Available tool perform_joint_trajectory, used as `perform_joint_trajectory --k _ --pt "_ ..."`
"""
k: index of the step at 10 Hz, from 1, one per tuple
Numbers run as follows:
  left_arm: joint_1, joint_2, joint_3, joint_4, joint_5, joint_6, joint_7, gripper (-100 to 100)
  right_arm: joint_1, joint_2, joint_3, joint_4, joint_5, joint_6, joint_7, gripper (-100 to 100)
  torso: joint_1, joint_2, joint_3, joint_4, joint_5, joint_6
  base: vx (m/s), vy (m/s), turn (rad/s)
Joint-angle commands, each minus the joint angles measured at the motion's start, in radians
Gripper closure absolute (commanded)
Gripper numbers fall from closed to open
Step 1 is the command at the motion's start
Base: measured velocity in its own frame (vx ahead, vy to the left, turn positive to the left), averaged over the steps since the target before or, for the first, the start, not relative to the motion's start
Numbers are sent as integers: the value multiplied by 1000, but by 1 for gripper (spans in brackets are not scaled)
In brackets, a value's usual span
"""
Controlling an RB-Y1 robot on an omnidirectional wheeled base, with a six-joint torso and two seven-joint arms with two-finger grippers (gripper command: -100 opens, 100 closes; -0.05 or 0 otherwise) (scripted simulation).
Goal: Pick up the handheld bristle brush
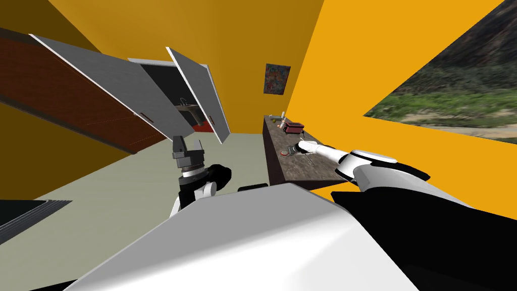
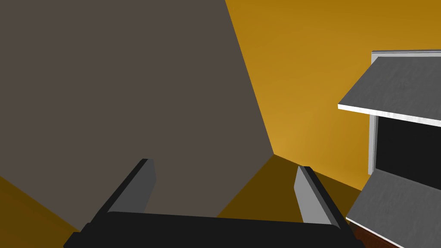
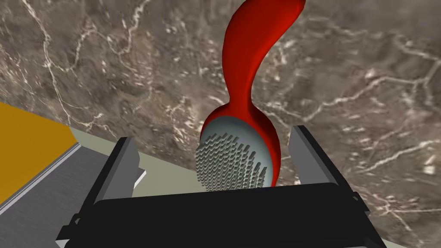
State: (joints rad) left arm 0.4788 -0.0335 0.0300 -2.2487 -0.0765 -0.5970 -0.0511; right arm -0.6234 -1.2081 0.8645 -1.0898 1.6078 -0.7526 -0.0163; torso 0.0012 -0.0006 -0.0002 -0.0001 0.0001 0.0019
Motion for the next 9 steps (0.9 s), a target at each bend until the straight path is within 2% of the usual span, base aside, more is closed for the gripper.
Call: perform_joint_trajectory --k 1,3,4,5,6,7,8,9 --pt "0 0 0 0 0 0 0 0 -19 29 -18 50 -28 -21 50 -100 0 0 0 0 0 0 21 40 -53" --pt "0 0 0 0 0 0 0 0 -19 29 -18 96 -28 -21 104 -100 1 -1 0 0 0 0 15 31 -16" --pt "0 0 0 0 0 0 0 0 -38 61 -36 138 -55 -40 142 -100 -1 0 0 0 0 0 10 49 -60" --pt "0 0 0 0 0 0 0 0 -38 61 -36 174 -55 -40 173 -100 1 0 0 0 0 -1 15 50 -36" --pt "0 0 0 0 0 0 0 0 -38 61 -36 185 -55 -40 192 -100 1 -1 -1 0 0 -1 9 20 5" --pt "0 0 0 0 0 0 0 0 -57 94 -54 217 -83 -60 219 -100 0 -1 -1 0 -1 -1 14 38 -56" --pt "0 0 0 0 0 0 0 0 -57 94 -54 259 -83 -60 254 -100 1 -1 -1 0 0 -1 16 49 -29" --pt "0 0 0 0 0 0 0 0 -57 94 -54 274 -83 -60 279 -100 1 -1 -1 0 0 -1 8 24 0"
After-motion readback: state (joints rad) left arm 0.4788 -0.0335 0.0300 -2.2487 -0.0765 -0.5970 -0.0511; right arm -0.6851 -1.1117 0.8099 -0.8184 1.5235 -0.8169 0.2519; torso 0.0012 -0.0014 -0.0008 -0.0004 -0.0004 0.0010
